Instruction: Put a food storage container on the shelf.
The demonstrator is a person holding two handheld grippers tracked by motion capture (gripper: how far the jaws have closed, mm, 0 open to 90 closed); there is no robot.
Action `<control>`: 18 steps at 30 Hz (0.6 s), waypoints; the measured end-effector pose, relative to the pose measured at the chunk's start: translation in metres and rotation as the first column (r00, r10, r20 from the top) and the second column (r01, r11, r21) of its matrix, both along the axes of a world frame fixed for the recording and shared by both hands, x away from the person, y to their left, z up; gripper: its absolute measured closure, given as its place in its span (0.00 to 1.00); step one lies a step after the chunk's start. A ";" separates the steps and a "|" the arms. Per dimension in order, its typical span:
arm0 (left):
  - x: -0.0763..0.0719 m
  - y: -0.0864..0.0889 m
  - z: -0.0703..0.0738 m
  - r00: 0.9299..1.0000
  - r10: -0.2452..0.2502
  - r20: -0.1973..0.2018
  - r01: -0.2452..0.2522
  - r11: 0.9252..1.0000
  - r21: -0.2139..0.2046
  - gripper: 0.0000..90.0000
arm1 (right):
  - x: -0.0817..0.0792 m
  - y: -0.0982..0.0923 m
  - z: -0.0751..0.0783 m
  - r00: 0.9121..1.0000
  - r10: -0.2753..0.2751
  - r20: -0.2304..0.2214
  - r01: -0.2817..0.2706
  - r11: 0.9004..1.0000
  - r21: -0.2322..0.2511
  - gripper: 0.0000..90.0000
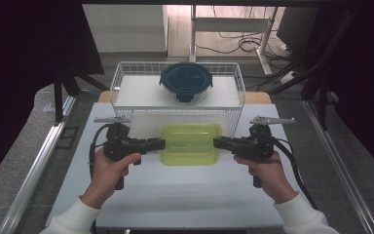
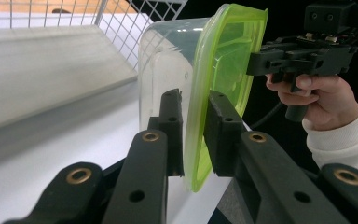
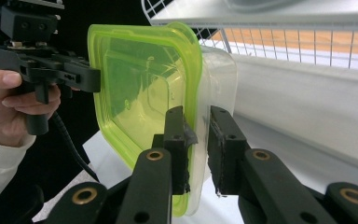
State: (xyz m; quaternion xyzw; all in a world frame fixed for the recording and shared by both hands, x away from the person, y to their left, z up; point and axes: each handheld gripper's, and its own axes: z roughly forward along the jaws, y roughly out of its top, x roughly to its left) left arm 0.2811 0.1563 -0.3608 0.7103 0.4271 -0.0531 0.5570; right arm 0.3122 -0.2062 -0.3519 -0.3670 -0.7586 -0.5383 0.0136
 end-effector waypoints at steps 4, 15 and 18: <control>0.004 0.001 0.007 1.000 0.006 0.007 -0.006 1.000 -0.001 0.87 | 0.006 0.001 0.009 1.000 0.003 0.010 -0.003 1.000 0.007 0.86; 0.018 0.003 0.025 0.999 0.015 0.034 -0.016 1.000 0.007 0.87 | 0.017 0.003 0.025 0.999 0.001 0.033 -0.002 1.000 0.012 0.86; 0.023 0.003 0.032 0.999 0.017 0.047 -0.017 1.000 0.014 0.88 | 0.022 0.004 0.030 0.999 0.001 0.037 -0.001 1.000 0.016 0.86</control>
